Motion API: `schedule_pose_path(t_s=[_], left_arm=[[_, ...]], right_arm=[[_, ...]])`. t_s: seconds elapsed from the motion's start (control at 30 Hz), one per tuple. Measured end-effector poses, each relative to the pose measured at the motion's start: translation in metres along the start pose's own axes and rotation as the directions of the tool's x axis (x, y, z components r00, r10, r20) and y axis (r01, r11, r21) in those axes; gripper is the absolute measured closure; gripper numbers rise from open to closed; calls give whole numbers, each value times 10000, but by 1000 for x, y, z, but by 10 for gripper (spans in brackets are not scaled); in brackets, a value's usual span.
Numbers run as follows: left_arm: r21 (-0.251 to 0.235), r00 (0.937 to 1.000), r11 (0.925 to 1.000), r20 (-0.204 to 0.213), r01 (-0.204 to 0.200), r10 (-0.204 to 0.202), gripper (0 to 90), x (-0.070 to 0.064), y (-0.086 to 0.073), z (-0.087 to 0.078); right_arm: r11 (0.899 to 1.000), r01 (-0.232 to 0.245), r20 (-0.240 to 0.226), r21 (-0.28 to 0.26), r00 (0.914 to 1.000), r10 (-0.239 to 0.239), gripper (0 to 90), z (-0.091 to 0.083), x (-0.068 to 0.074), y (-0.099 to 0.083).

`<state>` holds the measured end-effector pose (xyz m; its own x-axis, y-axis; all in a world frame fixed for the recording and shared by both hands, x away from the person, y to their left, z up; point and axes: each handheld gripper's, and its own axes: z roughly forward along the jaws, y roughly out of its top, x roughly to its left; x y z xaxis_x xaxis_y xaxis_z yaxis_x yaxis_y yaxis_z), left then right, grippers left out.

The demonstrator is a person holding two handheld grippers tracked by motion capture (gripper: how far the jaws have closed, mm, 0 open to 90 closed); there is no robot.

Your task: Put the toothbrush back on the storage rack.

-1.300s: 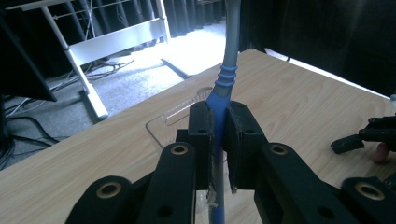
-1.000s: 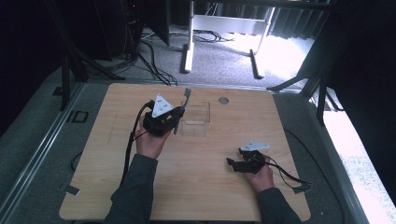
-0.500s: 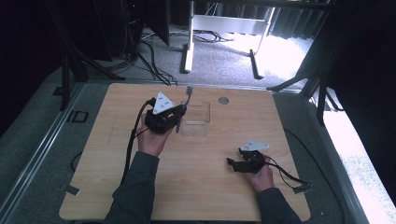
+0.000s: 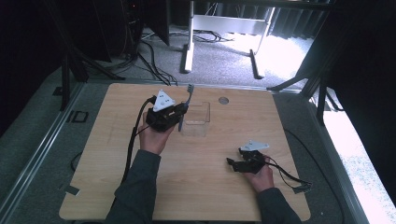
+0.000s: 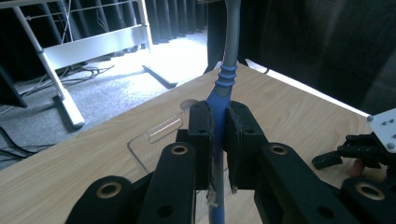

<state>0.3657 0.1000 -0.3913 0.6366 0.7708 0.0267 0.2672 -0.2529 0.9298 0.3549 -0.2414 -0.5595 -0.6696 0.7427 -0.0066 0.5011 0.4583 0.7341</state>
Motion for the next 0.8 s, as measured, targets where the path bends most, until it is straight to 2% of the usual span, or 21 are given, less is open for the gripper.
schedule_pose_path(t_s=[0.8], left_arm=[[-117,9988,9996,-414,265,-270,816,3,1,11]], right_arm=[[10000,-5,-1,-10,10000,5,272,0,0,0]])
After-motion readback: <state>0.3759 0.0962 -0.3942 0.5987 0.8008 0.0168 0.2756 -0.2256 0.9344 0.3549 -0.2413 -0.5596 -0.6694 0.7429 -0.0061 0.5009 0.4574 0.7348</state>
